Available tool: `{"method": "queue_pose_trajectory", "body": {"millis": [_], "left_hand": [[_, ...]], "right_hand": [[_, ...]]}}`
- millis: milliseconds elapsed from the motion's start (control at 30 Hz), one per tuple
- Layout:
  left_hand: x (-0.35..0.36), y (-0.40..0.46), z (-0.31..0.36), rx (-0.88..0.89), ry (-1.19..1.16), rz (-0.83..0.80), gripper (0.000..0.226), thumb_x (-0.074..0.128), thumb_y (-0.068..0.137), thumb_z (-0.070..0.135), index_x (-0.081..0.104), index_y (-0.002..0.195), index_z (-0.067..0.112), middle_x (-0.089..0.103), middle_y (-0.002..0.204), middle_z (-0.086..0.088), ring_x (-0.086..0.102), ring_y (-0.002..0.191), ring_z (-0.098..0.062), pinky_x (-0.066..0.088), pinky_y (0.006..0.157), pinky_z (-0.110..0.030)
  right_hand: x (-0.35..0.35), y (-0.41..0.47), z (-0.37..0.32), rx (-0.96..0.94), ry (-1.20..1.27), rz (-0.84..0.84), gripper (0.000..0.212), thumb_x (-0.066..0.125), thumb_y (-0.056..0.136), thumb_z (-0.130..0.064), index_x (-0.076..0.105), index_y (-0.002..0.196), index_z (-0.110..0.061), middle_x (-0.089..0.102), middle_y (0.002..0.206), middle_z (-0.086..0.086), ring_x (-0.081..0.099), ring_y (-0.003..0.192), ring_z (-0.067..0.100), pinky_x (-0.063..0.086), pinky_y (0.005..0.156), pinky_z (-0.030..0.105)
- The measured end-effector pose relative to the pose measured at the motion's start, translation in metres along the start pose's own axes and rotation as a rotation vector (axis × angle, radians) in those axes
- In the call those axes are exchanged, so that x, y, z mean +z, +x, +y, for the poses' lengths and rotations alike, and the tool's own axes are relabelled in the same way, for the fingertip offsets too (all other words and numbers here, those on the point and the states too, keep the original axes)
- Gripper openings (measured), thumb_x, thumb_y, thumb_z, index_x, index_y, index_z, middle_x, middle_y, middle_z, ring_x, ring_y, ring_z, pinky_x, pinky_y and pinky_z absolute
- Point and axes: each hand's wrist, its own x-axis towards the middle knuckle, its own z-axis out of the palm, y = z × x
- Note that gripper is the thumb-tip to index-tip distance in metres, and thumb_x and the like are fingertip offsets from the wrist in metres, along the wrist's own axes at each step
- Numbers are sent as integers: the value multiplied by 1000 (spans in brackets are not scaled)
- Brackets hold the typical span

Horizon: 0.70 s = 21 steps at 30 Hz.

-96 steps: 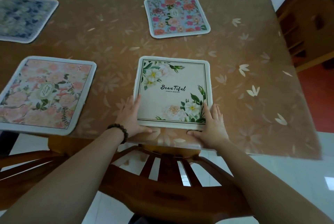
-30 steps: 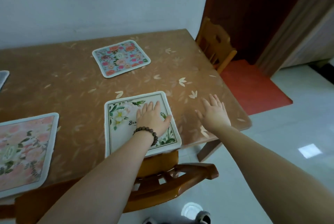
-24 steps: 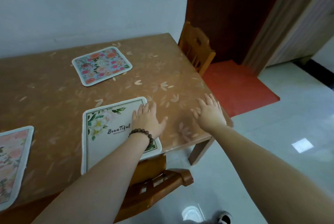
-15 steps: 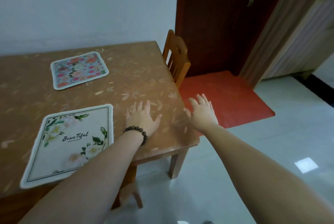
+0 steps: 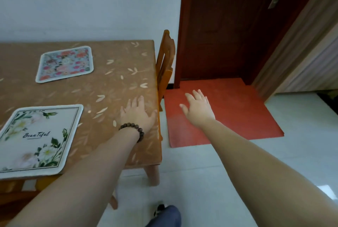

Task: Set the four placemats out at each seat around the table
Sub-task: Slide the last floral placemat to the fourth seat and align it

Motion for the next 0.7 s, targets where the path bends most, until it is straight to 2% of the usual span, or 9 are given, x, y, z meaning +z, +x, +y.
{"method": "queue_pose_trajectory", "body": {"millis": [333, 533, 700], "left_hand": [[21, 91, 8, -198, -22, 1, 79, 29, 85, 66, 15, 148, 21, 20, 155, -4, 12, 143, -22, 12, 114, -50], [29, 196, 2, -403, -101, 24, 80, 28, 85, 67, 10, 149, 23, 18, 156, -2, 11, 143, -22, 12, 114, -50], [20, 275, 3, -542, -121, 32, 80, 27, 85, 67, 16, 148, 20, 21, 155, -5, 14, 142, -23, 13, 113, -51]], "right_hand": [[5, 128, 17, -214, -7, -37, 55, 37, 97, -41, 27, 146, -17, 20, 156, 11, 3, 145, 23, 3, 117, 42], [5, 254, 5, -386, -64, -97, 55, 37, 97, -42, 29, 145, -17, 21, 156, 9, 4, 145, 23, 5, 118, 42], [-5, 360, -13, -512, -112, -185, 56, 35, 98, -42, 26, 146, -16, 18, 157, 8, 2, 145, 22, 6, 118, 43]]}}
